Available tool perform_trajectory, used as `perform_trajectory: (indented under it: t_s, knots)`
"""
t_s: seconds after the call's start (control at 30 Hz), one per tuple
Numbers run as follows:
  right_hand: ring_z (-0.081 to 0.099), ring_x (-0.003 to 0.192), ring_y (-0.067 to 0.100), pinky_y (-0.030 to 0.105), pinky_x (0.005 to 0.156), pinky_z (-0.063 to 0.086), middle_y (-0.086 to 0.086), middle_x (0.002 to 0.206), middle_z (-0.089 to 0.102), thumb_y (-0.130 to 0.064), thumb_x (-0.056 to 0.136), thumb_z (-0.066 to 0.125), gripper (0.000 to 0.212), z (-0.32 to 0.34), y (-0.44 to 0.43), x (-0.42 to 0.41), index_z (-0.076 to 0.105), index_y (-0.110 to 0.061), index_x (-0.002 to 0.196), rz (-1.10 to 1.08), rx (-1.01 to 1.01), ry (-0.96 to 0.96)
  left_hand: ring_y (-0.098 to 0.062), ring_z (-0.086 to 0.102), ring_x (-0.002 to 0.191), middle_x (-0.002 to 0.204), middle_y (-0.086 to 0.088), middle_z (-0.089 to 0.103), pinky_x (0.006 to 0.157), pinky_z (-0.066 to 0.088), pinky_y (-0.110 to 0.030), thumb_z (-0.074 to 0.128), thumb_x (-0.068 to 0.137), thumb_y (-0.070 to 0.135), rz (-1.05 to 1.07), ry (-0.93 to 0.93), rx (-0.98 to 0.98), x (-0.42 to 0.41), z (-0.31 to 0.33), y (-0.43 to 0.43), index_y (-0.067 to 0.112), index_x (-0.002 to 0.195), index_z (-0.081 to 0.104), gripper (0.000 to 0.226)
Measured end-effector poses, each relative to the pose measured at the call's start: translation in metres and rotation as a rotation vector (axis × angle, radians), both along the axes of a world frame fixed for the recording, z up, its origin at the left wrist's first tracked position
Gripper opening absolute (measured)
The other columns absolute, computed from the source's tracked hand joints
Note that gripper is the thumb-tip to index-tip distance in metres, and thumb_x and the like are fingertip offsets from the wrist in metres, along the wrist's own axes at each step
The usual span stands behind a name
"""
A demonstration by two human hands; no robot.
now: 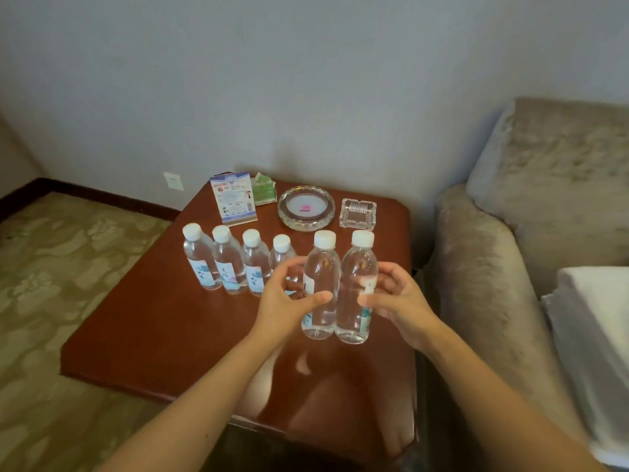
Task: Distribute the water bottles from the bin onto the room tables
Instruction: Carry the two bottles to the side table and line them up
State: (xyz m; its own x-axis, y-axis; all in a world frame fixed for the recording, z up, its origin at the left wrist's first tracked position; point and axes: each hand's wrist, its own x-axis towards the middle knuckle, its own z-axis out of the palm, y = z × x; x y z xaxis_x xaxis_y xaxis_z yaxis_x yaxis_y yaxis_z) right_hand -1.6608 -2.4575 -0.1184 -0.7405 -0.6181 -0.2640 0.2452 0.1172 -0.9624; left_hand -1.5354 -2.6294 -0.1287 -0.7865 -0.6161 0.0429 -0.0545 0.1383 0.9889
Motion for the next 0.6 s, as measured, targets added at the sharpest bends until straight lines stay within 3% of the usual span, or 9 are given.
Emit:
perform_trajectory:
  t_s: [0.1,0.23,0.47,0.6]
  knots:
    - [0.067,0.113,0.032,0.055,0.098,0.052,0.013,0.120,0.069,0.013,0.074,0.076,0.059,-0.038,0.000,-0.007,0.056,-0.012,0.123,-0.022,-0.056,0.096,0.008,0.058,0.073,0.097,0.014,0.063,0.068,0.049,-0.012,0.087,0.067,0.005,-0.017,0.112,-0.083,-0.011,-0.039,-0.001,0.034,0.106,0.058,0.057]
    - [0.066,0.115,0.033,0.058,0.100,0.050,0.014,0.121,0.069,0.012,0.074,0.076,0.061,-0.074,0.002,-0.013,0.055,-0.011,0.125,-0.048,-0.141,0.218,0.007,0.059,0.078,0.099,0.012,0.063,0.070,0.048,-0.011,0.088,0.066,0.010,-0.038,0.211,-0.181,-0.024,-0.077,-0.004,0.032,0.111,0.058,0.058]
    - [0.069,0.109,0.025,0.052,0.097,0.054,0.006,0.115,0.072,0.012,0.072,0.077,0.061,-0.098,-0.007,-0.005,0.057,-0.017,0.122,-0.144,-0.184,0.383,0.013,0.055,0.077,0.096,0.016,0.058,0.069,0.045,-0.007,0.088,0.068,0.014,-0.013,0.340,-0.264,-0.028,-0.107,-0.006,0.027,0.115,0.055,0.058]
    - [0.071,0.104,0.020,0.049,0.095,0.055,0.002,0.109,0.074,0.013,0.071,0.077,0.059,-0.105,-0.010,0.003,0.058,-0.019,0.117,-0.180,-0.153,0.384,0.002,0.058,0.083,0.100,0.011,0.061,0.069,0.046,-0.007,0.088,0.067,0.013,0.005,0.325,-0.252,-0.026,-0.115,-0.006,0.024,0.115,0.056,0.059]
